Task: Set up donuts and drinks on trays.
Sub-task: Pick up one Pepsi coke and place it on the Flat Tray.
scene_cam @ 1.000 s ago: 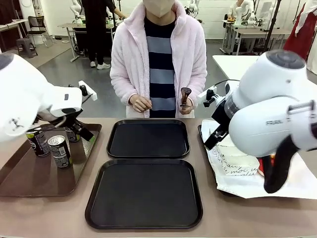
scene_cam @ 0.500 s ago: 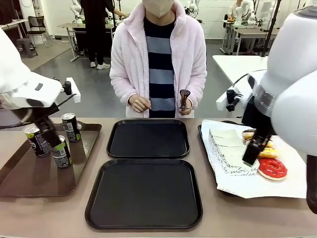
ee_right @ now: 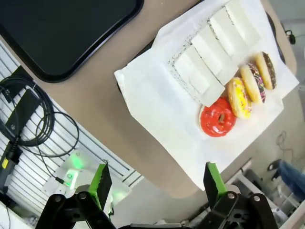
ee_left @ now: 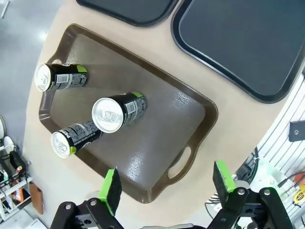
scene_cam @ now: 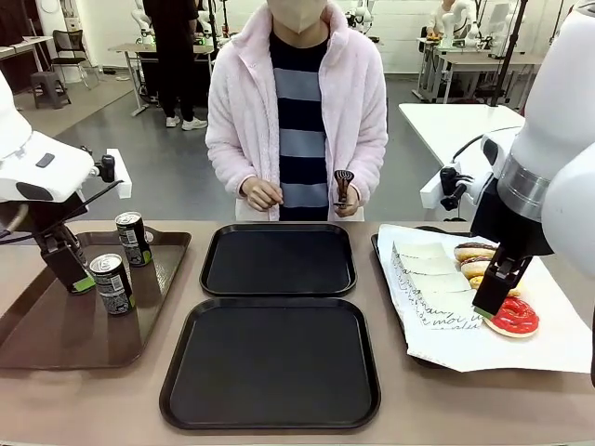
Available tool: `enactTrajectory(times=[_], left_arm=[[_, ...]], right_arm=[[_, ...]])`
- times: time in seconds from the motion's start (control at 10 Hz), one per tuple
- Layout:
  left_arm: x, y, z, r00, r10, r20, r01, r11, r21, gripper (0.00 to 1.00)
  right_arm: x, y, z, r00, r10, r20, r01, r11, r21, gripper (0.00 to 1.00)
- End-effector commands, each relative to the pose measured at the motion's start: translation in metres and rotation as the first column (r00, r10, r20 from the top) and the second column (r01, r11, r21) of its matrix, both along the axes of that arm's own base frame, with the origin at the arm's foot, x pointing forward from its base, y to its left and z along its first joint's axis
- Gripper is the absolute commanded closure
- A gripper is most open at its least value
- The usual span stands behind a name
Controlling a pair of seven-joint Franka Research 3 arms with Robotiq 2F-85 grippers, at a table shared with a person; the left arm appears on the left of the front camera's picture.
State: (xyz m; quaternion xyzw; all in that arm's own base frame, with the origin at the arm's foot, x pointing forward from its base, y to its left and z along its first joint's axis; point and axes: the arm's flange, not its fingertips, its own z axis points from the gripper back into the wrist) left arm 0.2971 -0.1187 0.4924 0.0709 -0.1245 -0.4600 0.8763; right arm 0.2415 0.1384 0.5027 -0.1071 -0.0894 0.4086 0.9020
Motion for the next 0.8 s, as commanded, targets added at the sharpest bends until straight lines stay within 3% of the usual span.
enactTrajectory(times=[0.0, 0.1, 0.3, 0.5, 0.7], left_arm=[[-0.001, 0.001, 0.002, 1.0, 0.004, 0.006, -0.004, 1.0, -0.002, 0.0], [0.015, 0.021, 0.001, 0.992, 0.075, -0.098, -0.091, 0.981, -0.169, 0.0], [0.038, 0.08, 0.005, 0.966, 0.034, -0.255, -0.156, 0.866, -0.474, 0.0], [0.059, 0.133, 0.0, 0.941, -0.002, -0.339, -0.223, 0.749, -0.624, 0.0], [0.069, 0.189, -0.011, 0.918, 0.011, -0.397, -0.322, 0.607, -0.727, 0.0]], right_arm=[[0.0, 0.0, 0.0, 1.0, 0.0, 0.003, 0.0, 1.0, 0.002, 0.0], [0.012, -0.03, 0.002, 0.998, -0.014, -0.056, 0.027, 0.971, 0.237, 0.0], [0.016, -0.107, 0.02, 0.988, -0.118, -0.1, 0.153, 0.844, 0.513, 0.0], [0.011, -0.192, 0.024, 0.965, -0.194, -0.176, 0.261, 0.646, 0.718, 0.0], [-0.003, -0.281, 0.014, 0.94, -0.241, -0.243, 0.325, 0.405, 0.854, 0.0]])
